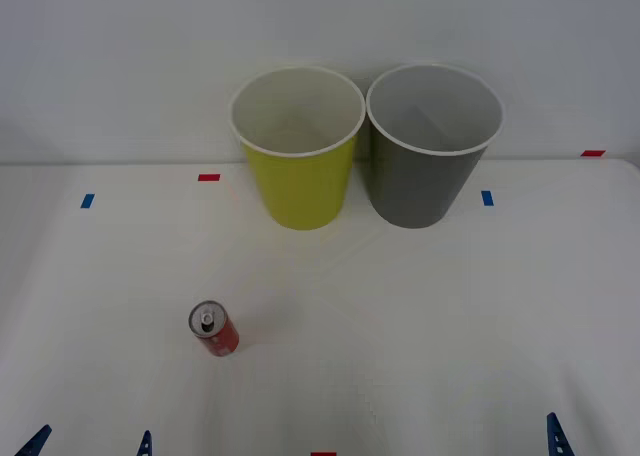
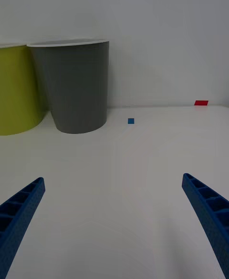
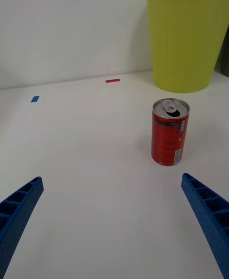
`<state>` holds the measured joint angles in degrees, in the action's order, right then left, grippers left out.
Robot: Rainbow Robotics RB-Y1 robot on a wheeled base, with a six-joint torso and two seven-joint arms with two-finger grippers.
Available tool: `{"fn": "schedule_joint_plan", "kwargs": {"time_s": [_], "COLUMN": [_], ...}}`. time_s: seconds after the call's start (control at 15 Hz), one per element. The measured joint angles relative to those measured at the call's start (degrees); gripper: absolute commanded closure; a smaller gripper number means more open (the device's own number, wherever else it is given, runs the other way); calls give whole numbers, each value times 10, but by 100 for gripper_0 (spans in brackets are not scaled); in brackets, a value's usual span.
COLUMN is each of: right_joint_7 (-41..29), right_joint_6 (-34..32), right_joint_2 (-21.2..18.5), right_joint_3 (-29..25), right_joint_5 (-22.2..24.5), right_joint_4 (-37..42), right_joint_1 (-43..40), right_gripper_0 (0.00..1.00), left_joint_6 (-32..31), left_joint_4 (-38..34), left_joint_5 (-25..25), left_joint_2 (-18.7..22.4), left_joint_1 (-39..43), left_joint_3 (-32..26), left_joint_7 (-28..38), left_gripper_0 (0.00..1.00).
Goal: Put cans in the gray bin and PET bottles in the light green bin.
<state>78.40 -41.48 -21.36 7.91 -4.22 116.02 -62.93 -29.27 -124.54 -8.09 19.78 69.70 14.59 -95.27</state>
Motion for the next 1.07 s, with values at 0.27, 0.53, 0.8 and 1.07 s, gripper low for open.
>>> {"fn": "schedule_joint_plan", "kwargs": {"time_s": [0.27, 0.53, 0.8, 1.07], "right_joint_7": [0, 0, 0, 0], "right_joint_6": [0, 0, 0, 0], "right_joint_2": [0, 0, 0, 0], "right_joint_3": [0, 0, 0, 0], "right_joint_5": [0, 0, 0, 0], "right_joint_4": [0, 0, 0, 0], "right_joint_1": [0, 0, 0, 0], "right_gripper_0": [0, 0, 0, 0], "left_joint_6": [0, 0, 0, 0], "left_joint_4": [0, 0, 0, 0], "left_joint_5": [0, 0, 0, 0], "left_joint_2": [0, 0, 0, 0], "left_joint_1": [0, 0, 0, 0], "left_joint_3": [0, 0, 0, 0], "left_joint_7": [0, 0, 0, 0], "left_gripper_0": [0, 0, 0, 0]}}
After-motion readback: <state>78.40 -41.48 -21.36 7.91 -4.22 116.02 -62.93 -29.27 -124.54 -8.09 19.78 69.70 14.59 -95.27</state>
